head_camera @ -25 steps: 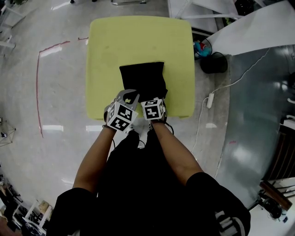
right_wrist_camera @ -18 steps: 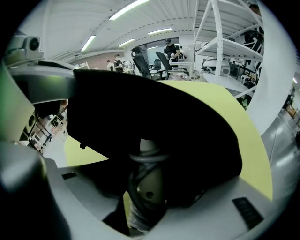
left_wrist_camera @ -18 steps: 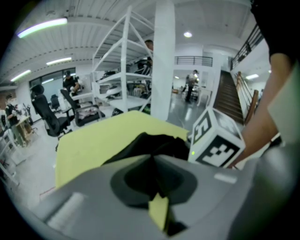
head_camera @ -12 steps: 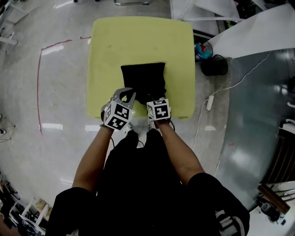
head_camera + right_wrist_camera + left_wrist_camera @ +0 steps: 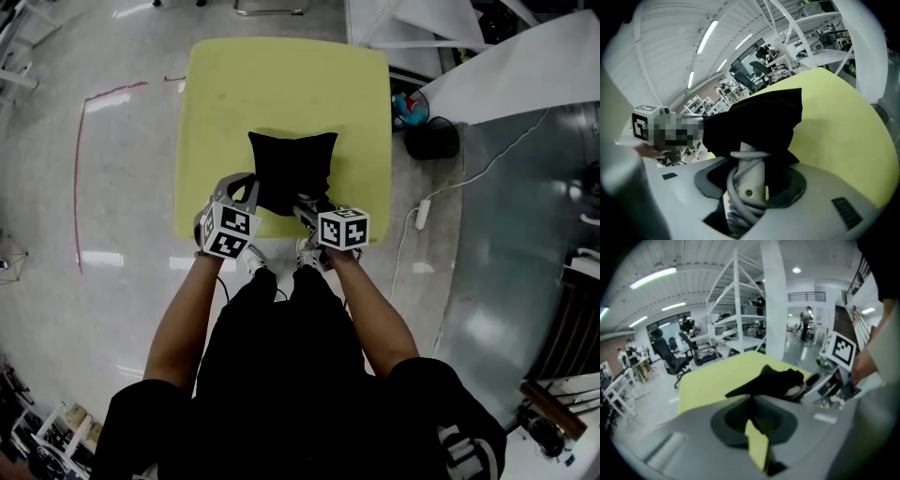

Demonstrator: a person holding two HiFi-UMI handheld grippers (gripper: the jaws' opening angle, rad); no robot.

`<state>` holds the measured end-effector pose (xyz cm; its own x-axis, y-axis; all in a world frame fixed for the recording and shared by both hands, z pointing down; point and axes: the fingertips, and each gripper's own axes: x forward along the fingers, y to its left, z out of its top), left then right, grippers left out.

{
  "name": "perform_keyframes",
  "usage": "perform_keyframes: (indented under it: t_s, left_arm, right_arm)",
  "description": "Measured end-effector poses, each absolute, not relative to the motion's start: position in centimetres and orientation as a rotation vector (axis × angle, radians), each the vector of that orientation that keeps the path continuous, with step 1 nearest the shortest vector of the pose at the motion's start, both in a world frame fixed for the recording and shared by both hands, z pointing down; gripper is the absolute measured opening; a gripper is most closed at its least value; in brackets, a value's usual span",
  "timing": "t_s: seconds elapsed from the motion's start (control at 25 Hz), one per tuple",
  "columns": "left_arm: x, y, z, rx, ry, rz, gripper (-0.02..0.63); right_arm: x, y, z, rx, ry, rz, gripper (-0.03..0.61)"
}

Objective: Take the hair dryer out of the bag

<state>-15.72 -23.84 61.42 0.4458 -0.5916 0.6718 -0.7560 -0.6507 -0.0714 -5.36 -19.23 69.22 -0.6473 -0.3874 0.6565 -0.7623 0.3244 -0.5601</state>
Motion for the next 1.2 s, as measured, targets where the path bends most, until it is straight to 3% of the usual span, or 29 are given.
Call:
perform_keyframes:
  t_s: [0.6, 1.2]
  left_arm:
    - [-15.2, -25.8, 59.3, 2.466, -1.276, 0.976, 0.02]
    - [-17.1, -25.9, 59.5, 2.375, -1.319, 0.997, 0.019]
  right_arm:
    - [-4.7, -14.9, 66.7, 0.603, -2.352, 1.216, 0.192]
    - [-5.2, -11.9, 59.8, 0.249, -2.684, 1.471, 0.192]
